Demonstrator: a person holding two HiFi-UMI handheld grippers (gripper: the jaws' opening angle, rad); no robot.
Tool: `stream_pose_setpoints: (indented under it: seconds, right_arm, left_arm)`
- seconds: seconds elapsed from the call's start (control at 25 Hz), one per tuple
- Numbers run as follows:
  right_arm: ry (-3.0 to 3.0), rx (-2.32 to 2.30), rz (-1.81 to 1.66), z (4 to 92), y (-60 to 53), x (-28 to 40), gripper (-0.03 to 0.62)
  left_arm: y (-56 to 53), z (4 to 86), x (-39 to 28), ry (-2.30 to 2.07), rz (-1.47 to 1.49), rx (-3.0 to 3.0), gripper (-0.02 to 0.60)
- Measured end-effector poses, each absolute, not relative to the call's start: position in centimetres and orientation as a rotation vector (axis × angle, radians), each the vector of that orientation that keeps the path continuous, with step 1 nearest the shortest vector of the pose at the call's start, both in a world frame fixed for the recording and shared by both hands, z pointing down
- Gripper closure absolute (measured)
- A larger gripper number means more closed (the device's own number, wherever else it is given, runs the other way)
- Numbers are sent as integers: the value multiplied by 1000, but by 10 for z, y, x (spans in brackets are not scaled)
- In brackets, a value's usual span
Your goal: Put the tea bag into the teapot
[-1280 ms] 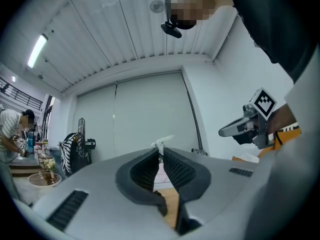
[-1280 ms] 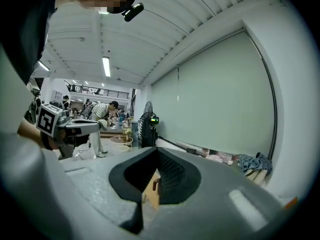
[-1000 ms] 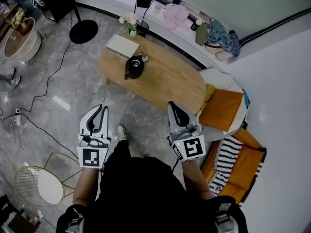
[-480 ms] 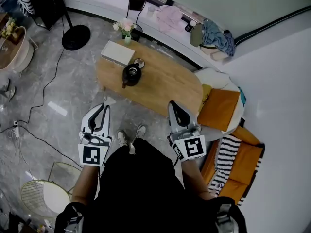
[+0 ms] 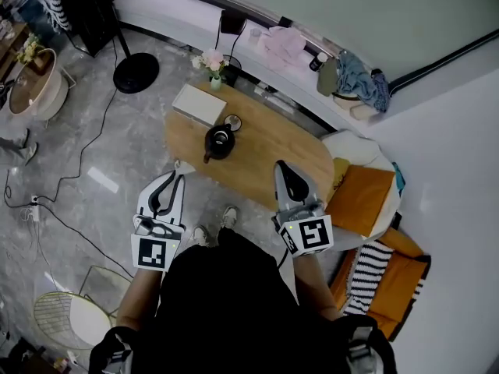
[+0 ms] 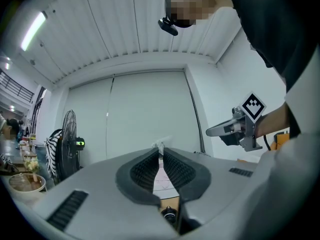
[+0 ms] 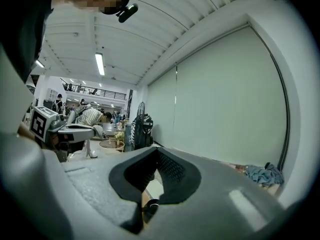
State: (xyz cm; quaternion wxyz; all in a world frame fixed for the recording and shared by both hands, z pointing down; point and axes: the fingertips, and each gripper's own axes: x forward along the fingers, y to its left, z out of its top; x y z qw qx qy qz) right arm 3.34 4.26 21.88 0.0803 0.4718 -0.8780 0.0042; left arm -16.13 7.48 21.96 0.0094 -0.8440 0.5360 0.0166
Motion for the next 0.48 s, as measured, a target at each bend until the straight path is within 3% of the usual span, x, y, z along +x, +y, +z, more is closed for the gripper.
stream_pose_setpoints:
  seconds: [0.48]
  right_arm:
    - [-2679, 1261, 90, 251, -15, 27, 589]
  left_arm:
    - [28, 239, -146, 1767, -22, -2609, 552]
